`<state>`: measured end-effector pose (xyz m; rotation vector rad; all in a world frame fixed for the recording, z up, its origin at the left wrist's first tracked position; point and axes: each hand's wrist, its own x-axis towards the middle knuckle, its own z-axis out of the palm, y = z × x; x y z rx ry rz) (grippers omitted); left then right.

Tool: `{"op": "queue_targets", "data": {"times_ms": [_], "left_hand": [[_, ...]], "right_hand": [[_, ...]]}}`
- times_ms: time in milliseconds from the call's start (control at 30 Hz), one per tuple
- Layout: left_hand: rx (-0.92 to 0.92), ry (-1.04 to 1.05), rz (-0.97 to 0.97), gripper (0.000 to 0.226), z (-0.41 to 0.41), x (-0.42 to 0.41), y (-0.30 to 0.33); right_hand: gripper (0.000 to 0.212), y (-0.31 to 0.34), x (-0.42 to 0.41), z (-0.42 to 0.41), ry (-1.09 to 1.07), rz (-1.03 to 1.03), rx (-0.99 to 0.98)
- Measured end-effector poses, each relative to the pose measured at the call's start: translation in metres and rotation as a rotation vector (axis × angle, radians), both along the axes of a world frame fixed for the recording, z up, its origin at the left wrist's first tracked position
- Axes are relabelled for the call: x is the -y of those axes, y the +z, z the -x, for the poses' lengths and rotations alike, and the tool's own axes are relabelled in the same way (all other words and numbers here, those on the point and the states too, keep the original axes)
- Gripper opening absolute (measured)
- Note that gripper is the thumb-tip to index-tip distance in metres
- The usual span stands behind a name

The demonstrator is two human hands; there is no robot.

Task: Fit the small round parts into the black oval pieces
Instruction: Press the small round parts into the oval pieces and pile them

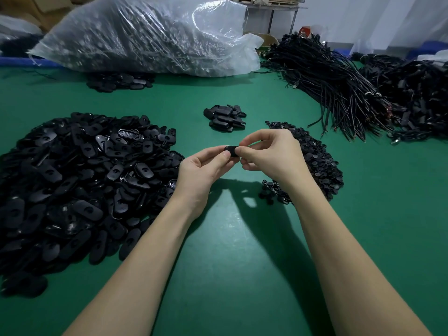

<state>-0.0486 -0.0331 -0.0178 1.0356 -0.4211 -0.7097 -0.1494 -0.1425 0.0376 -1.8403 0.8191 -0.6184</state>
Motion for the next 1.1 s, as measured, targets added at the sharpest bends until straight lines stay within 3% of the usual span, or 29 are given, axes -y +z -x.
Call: {"op": "queue_targets", "data": {"times_ms": [167, 300, 367, 633, 1100], "left_hand": [[-0.029, -0.029, 0.001, 0.014, -0.001, -0.002, 0.001], [-0.039, -0.066, 0.0, 0.026, -0.001, -0.003, 0.002], [-0.049, -0.076, 0.002, 0.019, -0.001, -0.004, 0.002], [-0.014, -0.036, -0.011, 0.009, -0.001, -0.002, 0.001], [0.221, 0.003, -0.125, 0.01, -0.001, -0.001, -0.008]], "right_hand": [[0.019, -0.003, 0.004, 0.004, -0.01, -0.041, 0.006], [0.018, -0.004, 0.006, 0.009, 0.126, -0.231, 0.046], [0.016, -0.002, 0.008, 0.011, 0.187, -0.262, 0.063], [0.009, 0.001, 0.003, 0.003, 0.123, -0.106, -0.023], [0.005, -0.007, -0.001, 0.002, 0.04, -0.058, -0.065]]}}
